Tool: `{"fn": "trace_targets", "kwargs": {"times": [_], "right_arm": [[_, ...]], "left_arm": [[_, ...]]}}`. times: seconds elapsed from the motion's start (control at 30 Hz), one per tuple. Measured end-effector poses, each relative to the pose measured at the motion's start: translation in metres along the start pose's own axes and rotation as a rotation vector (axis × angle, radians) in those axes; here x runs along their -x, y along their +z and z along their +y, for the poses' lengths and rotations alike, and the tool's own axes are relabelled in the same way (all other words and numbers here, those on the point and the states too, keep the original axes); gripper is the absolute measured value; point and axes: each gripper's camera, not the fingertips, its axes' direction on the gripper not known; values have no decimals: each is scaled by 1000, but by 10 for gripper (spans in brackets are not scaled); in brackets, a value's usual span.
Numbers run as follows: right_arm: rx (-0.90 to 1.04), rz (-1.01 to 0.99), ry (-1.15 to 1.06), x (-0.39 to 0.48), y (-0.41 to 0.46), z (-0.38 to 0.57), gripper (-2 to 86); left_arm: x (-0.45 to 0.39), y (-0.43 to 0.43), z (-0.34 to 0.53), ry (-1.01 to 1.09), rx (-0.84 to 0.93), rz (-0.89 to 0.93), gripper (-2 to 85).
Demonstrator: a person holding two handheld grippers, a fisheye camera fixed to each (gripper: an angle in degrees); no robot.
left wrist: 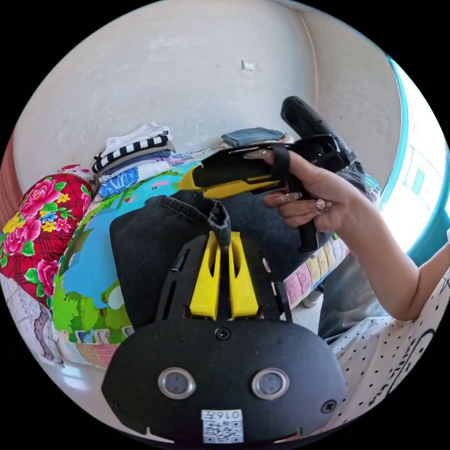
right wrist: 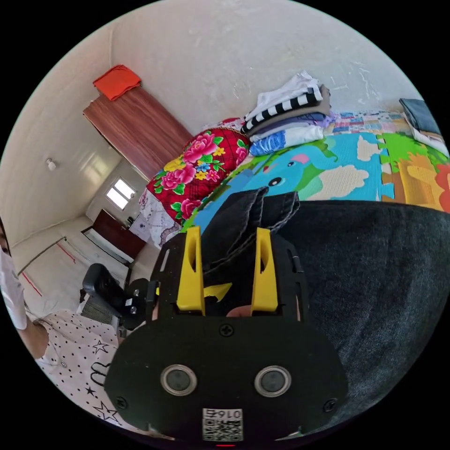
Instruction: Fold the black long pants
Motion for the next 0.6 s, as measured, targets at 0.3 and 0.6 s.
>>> {"fn": "trace_targets", "kwargs": {"times": [0.3, 0.6], "right_arm": [[-28, 71, 12, -36, -19, 2, 121], [212, 159, -185, -18, 15, -3, 114]], "left_arm": [[-49, -4, 23, 7, -89, 202, 58], [-74, 8, 44, -13, -6, -64, 69]]}}
